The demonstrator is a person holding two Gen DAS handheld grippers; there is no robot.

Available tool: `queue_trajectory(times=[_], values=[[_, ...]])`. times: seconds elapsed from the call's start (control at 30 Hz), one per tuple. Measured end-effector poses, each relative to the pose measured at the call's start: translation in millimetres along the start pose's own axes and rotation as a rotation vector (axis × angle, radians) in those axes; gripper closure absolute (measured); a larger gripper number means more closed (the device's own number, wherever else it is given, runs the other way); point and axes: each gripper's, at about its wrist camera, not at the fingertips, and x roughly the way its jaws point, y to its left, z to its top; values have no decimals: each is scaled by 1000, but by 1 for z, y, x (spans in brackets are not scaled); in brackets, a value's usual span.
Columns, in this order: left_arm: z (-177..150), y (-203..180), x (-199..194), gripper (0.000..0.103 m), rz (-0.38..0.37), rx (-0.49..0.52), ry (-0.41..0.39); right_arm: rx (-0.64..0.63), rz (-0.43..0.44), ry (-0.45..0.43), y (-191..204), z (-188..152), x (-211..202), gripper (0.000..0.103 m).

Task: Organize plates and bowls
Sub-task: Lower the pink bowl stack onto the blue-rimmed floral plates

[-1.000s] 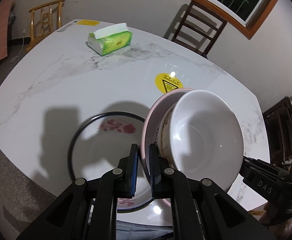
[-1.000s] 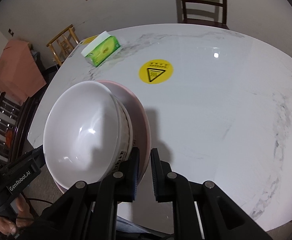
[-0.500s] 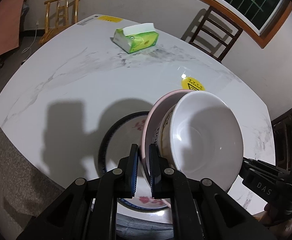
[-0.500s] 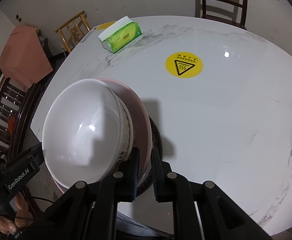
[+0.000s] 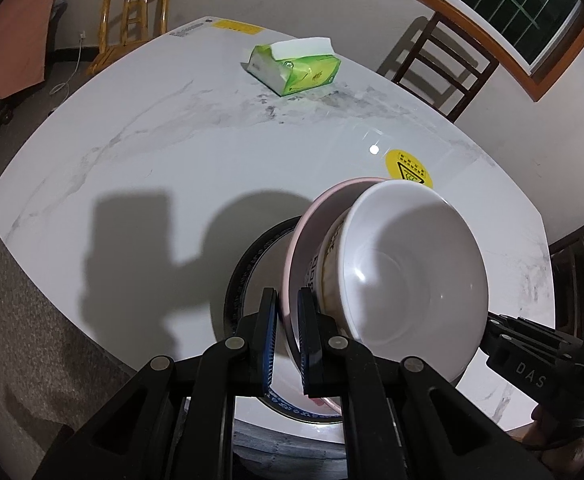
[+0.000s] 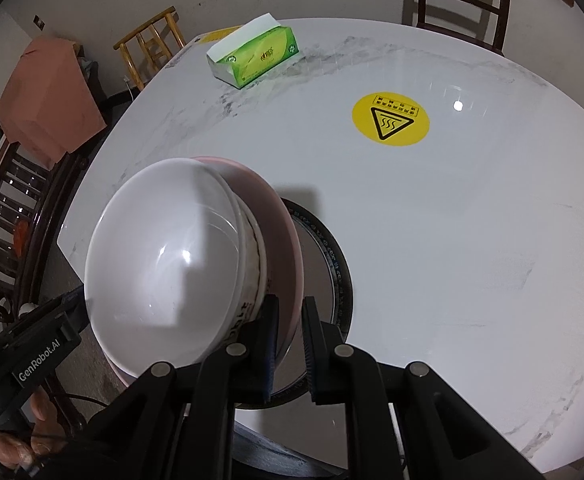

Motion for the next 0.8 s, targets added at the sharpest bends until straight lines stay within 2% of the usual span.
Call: queue_trajectory(times=[0.8], values=[[-1,10,16,97,-10,-4,26,-2,-16,20,3,2,15,90]])
